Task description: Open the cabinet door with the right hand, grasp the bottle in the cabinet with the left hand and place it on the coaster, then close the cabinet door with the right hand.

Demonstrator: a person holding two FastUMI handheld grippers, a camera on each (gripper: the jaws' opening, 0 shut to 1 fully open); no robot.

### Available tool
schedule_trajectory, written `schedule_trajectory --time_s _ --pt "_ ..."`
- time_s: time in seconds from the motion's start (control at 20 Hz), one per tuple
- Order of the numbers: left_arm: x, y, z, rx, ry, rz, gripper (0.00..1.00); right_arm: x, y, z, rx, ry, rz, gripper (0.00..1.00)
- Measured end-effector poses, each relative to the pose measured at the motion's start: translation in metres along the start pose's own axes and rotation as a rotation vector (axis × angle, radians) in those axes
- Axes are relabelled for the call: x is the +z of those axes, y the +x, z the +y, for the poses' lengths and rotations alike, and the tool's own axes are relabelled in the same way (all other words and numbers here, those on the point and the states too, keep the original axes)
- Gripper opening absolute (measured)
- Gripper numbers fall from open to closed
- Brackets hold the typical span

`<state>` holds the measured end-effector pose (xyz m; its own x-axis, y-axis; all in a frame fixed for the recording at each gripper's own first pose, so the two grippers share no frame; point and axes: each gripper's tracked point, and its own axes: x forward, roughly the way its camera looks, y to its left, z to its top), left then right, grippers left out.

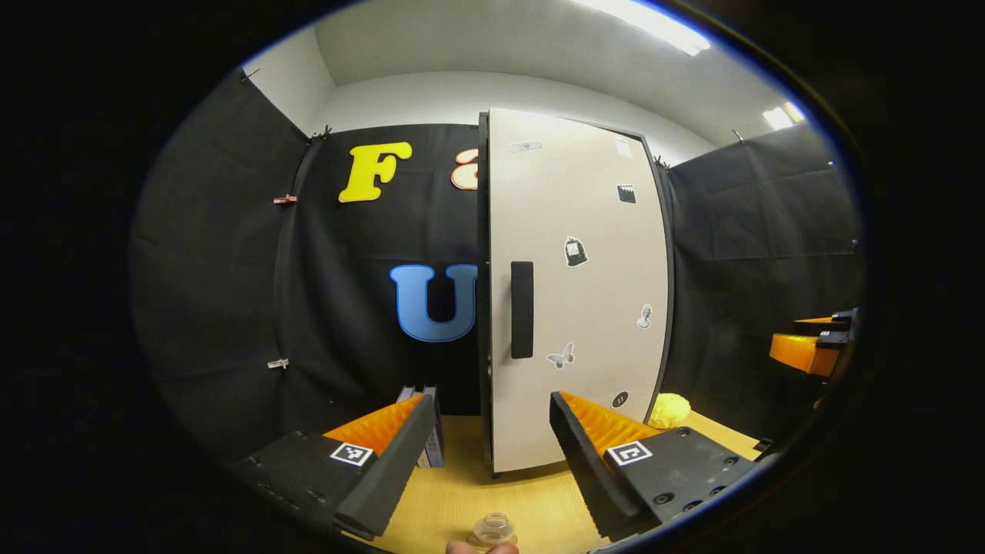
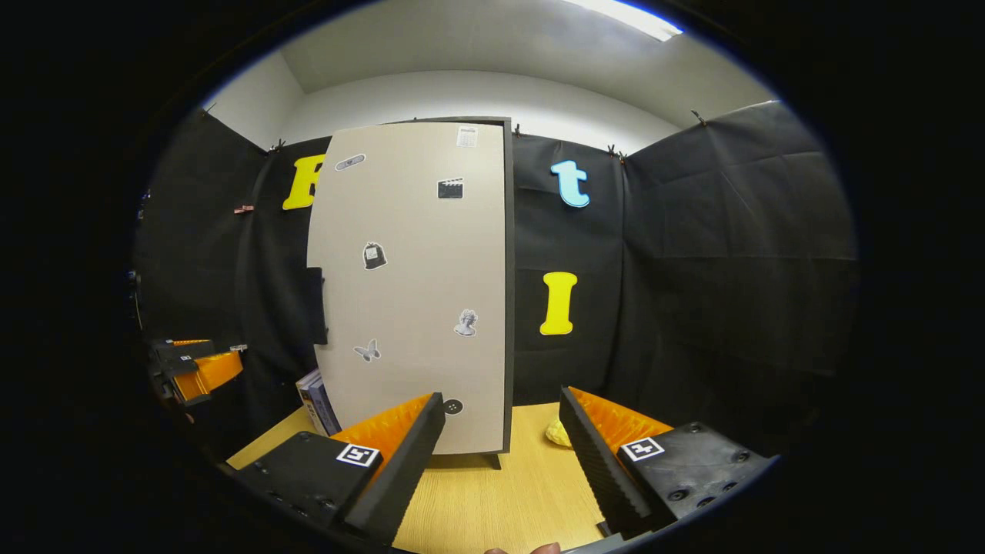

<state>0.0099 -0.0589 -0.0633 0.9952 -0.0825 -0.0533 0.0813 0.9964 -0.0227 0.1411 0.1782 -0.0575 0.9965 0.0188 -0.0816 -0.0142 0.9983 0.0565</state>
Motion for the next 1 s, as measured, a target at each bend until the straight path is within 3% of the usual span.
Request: schedule_trajectory --time_s 0.5,0.9,0.95,1.0 --pt "0.003 0.003 0.000 -0.003 0.020 -0.006 0.95 0.002 0.000 0.002 0.002 -0.003 -0.011 0.98" --pt "0.008 0.006 -0.007 0.012 0.042 -0.027 0.95 0.003 0.005 -0.007 0.042 0.010 -0.014 0.96" --pt "0.008 0.007 -0.010 0.012 0.038 -0.028 0.95 0.004 0.007 -0.010 0.045 0.011 -0.015 1.00" --pt "0.009 0.008 -0.014 0.011 0.035 -0.031 0.94 0.003 0.009 -0.011 0.054 0.015 -0.014 0.97"
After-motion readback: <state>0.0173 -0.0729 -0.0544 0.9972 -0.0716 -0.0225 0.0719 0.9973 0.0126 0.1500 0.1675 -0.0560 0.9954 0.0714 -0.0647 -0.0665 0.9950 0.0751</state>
